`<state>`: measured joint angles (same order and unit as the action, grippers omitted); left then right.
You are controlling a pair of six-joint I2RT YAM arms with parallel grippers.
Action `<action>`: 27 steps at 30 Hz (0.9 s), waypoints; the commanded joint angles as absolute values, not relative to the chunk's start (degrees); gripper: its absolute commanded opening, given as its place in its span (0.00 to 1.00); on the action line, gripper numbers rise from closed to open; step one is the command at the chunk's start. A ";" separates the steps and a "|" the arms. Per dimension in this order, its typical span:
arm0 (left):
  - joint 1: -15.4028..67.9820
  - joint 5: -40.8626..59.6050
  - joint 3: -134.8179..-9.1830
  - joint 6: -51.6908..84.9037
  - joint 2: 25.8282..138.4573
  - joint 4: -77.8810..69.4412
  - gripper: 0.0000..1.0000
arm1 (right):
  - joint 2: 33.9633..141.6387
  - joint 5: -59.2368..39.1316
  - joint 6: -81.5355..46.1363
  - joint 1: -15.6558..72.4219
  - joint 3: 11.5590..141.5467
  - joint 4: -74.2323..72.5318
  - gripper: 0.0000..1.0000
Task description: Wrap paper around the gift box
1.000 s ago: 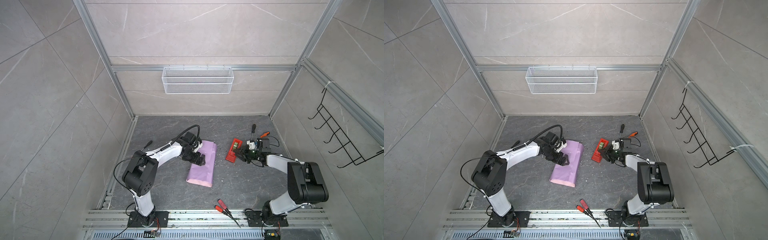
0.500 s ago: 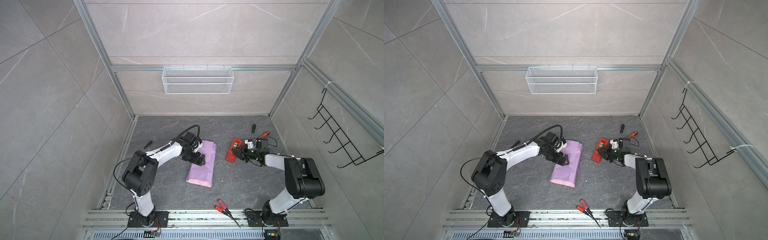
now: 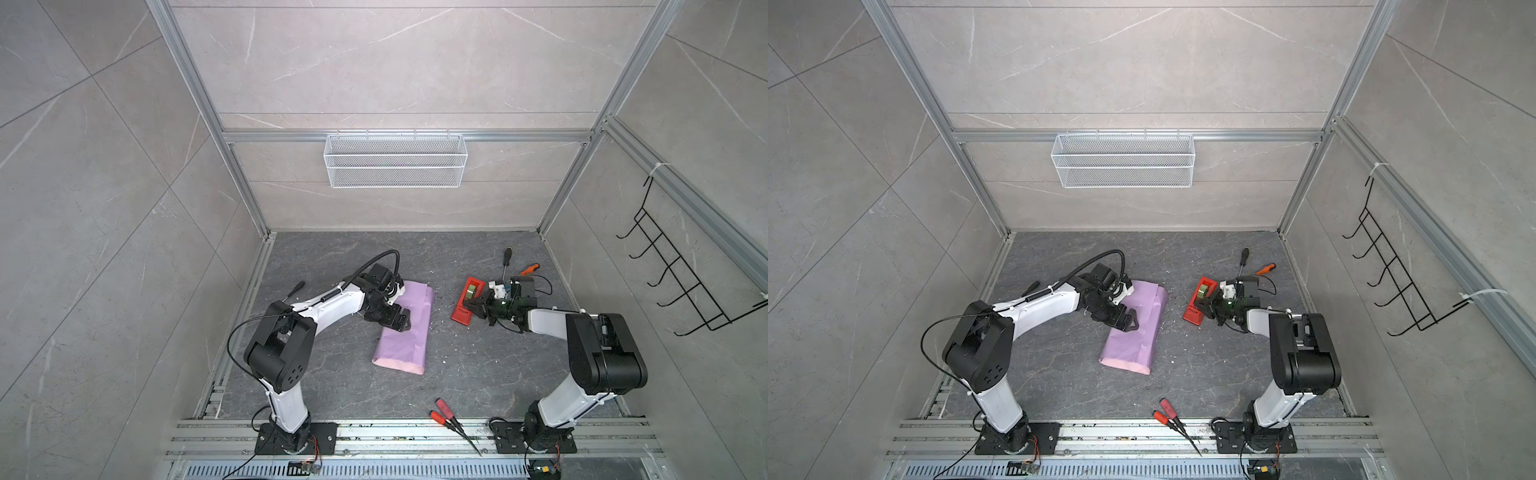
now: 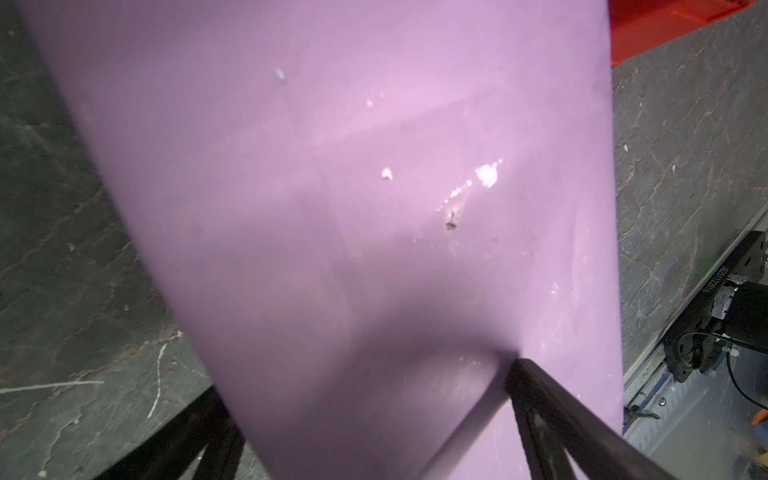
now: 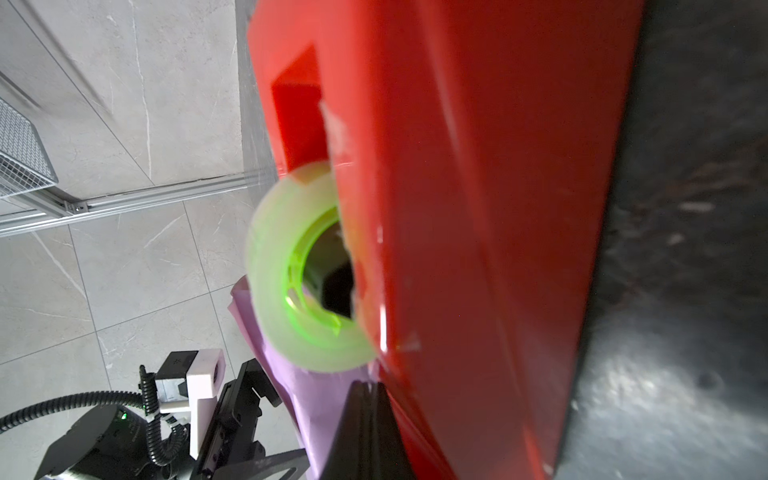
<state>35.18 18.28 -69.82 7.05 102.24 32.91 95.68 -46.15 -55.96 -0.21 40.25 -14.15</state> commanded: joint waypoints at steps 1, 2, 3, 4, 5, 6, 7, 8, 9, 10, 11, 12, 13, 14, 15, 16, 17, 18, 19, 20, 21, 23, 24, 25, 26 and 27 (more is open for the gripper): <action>35.92 13.54 -67.94 6.41 103.27 33.22 0.97 | 96.25 -45.44 -58.60 0.20 42.98 -14.79 0.00; 35.95 13.62 -67.94 6.41 103.27 33.22 0.97 | 96.24 -45.52 -59.07 0.18 43.44 -14.98 0.00; 35.93 13.60 -67.94 6.35 103.32 33.15 0.97 | 96.33 -45.53 -59.70 0.19 44.04 -15.16 0.00; 35.95 13.58 -67.94 6.41 103.27 33.14 0.97 | 96.51 -45.68 -60.34 0.22 44.65 -15.48 0.00; 35.94 13.60 -67.94 6.40 103.27 33.14 0.97 | 96.57 -45.79 -60.86 0.16 45.09 -15.92 0.00; 35.95 13.52 -67.90 6.39 103.27 33.08 0.97 | 96.65 -45.88 -60.82 0.20 45.65 -16.08 0.00; 35.94 13.55 -67.89 6.41 103.31 33.12 0.97 | 96.65 -45.88 -60.91 0.18 46.38 -15.80 0.00; 35.95 13.62 -67.85 6.37 103.27 33.06 0.97 | 96.60 -45.88 -60.86 0.24 47.00 -15.30 0.00; 35.92 13.69 -67.77 6.43 103.28 33.05 0.97 | 96.69 -45.82 -60.91 0.14 47.78 -14.43 0.00; 35.90 13.70 -67.68 6.52 103.27 33.03 0.97 | 96.76 -45.87 -60.90 0.18 48.47 -13.82 0.00; 35.95 13.79 -67.59 6.47 103.27 32.97 0.97 | 96.86 -45.79 -60.85 0.21 49.08 -13.48 0.00; 35.95 13.80 -67.50 6.58 103.28 32.96 0.97 | 96.95 -45.79 -60.89 0.20 49.71 -13.32 0.00; 35.94 13.80 -67.54 6.57 103.29 32.92 0.97 | 96.95 -45.82 -60.90 0.20 50.11 -13.37 0.00; 35.94 13.78 -67.55 6.54 103.28 32.88 0.97 | 97.03 -45.92 -62.26 0.19 50.66 -13.36 0.00; 35.95 13.80 -67.59 6.52 103.27 32.97 0.97 | 96.95 -46.05 -62.55 0.16 51.40 -13.09 0.00; 35.91 13.80 -67.70 6.59 103.27 32.96 0.97 | 96.97 -46.05 -62.64 0.20 52.02 -12.72 0.00; 35.99 13.80 -67.75 6.58 103.28 32.97 0.97 | 96.74 -46.10 -62.70 0.20 52.80 -12.33 0.00; 35.95 13.80 -67.76 6.55 103.35 33.07 0.97 | 96.47 -46.14 -62.84 0.20 53.65 -11.79 0.00; 35.90 13.75 -67.84 6.53 103.32 33.05 0.97 | 96.13 -46.23 -62.82 0.19 54.38 -11.28 0.00; 35.99 13.80 -67.85 6.56 103.36 33.05 0.97 | 95.75 -46.23 -62.82 0.19 55.14 -10.55 0.00; 35.91 13.79 -67.86 6.60 103.36 33.06 0.97 | 95.17 -46.10 -62.76 0.19 55.89 -9.70 0.00; 35.94 13.85 -67.90 6.64 103.36 33.07 0.97 | 94.13 -45.97 -62.80 0.18 57.09 -8.48 0.00; 35.94 13.88 -67.86 6.75 103.41 33.08 0.97 | 93.68 -45.88 -63.03 0.19 57.42 -8.04 0.00; 35.99 13.88 -67.89 6.74 103.38 33.06 0.97 | 93.24 -45.88 -63.33 0.22 57.67 -7.93 0.00; 35.96 13.89 -67.90 6.75 103.36 32.96 0.97 | 92.75 -45.96 -63.54 0.19 57.82 -7.80 0.00; 35.93 13.89 -67.85 6.72 103.40 32.96 0.97 | 92.28 -45.97 -63.55 0.20 58.00 -7.28 0.00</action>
